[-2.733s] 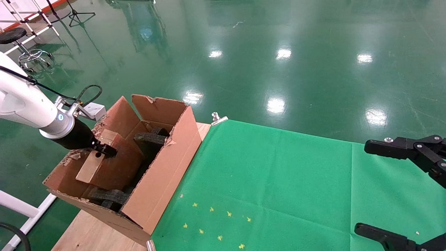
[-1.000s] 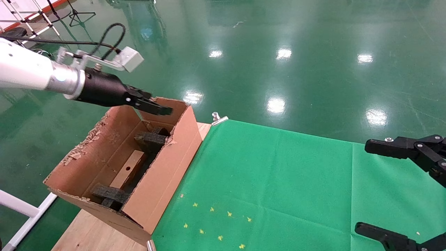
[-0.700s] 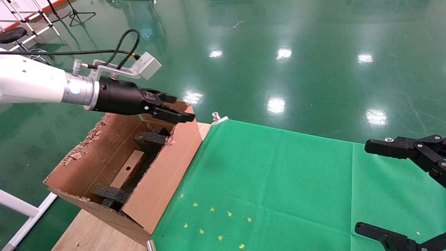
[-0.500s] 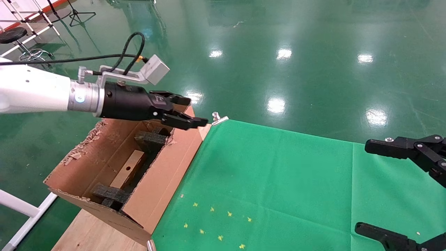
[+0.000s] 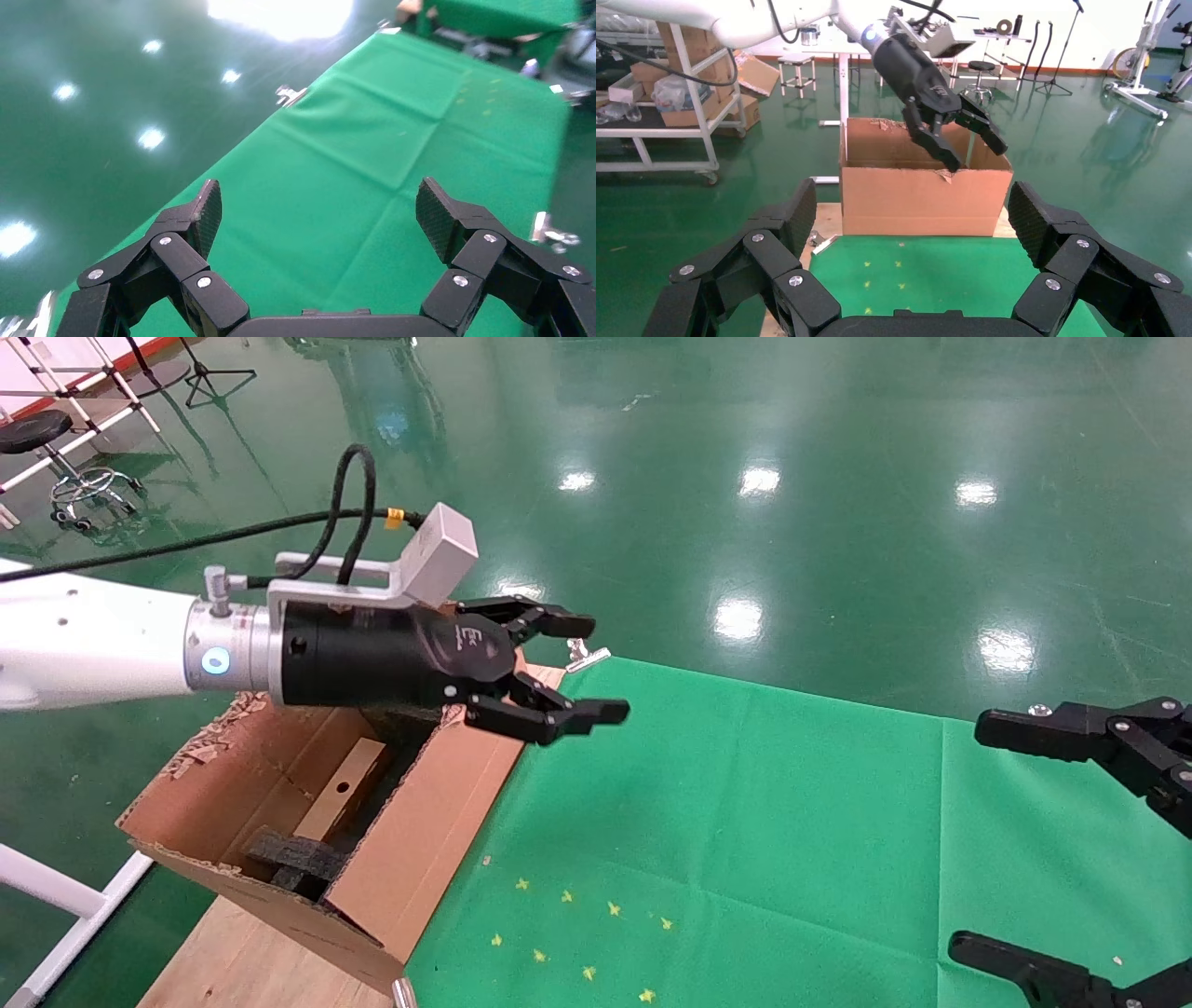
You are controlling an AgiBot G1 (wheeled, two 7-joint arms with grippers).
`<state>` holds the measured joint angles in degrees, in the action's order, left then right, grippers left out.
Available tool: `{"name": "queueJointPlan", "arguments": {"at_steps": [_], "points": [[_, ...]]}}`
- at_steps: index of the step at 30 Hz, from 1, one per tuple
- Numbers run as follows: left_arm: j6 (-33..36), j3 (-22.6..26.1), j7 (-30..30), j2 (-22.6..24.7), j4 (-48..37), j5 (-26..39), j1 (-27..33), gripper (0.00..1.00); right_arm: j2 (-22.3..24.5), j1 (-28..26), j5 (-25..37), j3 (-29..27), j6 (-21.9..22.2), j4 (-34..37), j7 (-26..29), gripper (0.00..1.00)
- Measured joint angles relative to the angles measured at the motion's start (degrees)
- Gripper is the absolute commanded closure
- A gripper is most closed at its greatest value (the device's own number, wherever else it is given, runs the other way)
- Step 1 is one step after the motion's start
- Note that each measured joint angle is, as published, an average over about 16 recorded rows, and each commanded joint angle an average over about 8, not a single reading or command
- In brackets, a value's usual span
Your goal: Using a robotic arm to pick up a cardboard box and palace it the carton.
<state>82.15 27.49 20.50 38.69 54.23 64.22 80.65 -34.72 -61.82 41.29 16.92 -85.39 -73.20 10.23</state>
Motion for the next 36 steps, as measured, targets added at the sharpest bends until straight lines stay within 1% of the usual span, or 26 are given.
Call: {"name": "queueJointPlan", "arguments": {"at_steps": [14,21,27,36], "points": [[2.4,-7.6,-6.5,-2.4,12.9,-14.9,-12.7,0.00,0.0,0.0,0.0,0.0,0.0,0.0,0.0,0.00],[3.3,-10.7,-9.0,-3.4,18.1,-20.9,-17.8,0.00,0.0,0.0,0.0,0.1,0.0,0.0,0.0,0.00],[3.7,-12.0,-10.0,-3.8,20.2,-23.5,-20.0,0.00,0.0,0.0,-0.1,0.1,0.0,0.0,0.0,0.00],[3.8,-12.0,-10.0,-3.8,20.2,-23.5,-20.0,0.00,0.0,0.0,-0.1,0.1,0.1,0.0,0.0,0.00]]}}
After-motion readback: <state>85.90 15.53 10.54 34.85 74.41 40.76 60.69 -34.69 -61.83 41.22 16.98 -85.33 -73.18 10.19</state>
